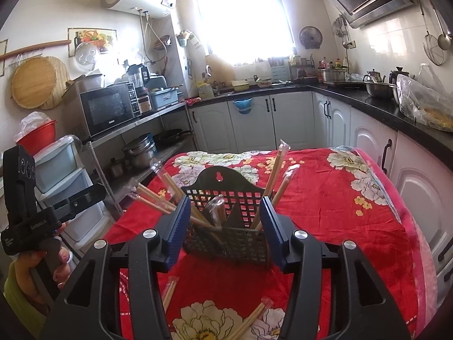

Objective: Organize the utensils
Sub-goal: 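Move the right tool down to the loose chopsticks on the table while the left tool follows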

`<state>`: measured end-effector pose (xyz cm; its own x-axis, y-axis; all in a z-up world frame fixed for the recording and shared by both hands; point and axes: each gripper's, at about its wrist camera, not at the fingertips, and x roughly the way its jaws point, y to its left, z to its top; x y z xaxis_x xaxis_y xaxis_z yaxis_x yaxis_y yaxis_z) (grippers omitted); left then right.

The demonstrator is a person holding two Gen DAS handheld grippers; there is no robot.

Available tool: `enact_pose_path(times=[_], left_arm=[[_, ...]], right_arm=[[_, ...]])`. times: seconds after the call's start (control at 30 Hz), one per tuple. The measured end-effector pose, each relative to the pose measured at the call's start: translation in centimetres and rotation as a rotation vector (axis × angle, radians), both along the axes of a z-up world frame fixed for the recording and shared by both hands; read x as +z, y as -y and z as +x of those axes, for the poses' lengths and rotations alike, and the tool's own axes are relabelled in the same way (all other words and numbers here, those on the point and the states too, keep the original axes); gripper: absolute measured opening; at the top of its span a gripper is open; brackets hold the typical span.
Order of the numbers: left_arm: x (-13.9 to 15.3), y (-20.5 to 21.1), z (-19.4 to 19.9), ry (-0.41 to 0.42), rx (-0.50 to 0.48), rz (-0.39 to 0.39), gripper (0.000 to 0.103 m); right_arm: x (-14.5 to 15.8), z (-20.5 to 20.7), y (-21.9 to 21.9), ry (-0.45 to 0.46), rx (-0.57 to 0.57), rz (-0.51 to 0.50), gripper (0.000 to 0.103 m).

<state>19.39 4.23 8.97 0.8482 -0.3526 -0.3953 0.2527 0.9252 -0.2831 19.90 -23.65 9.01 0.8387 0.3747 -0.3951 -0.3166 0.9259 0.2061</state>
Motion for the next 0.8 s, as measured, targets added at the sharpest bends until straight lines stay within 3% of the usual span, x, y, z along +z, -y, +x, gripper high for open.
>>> enact_pose_path(times=[0.8], left_arm=[[-5.6,0.4,-1.9,-0.136,-0.014,0.027,0.092]], right_arm=[[-4.9,-1.8,-0.4,-0.126,0.032,-0.047,0.055]])
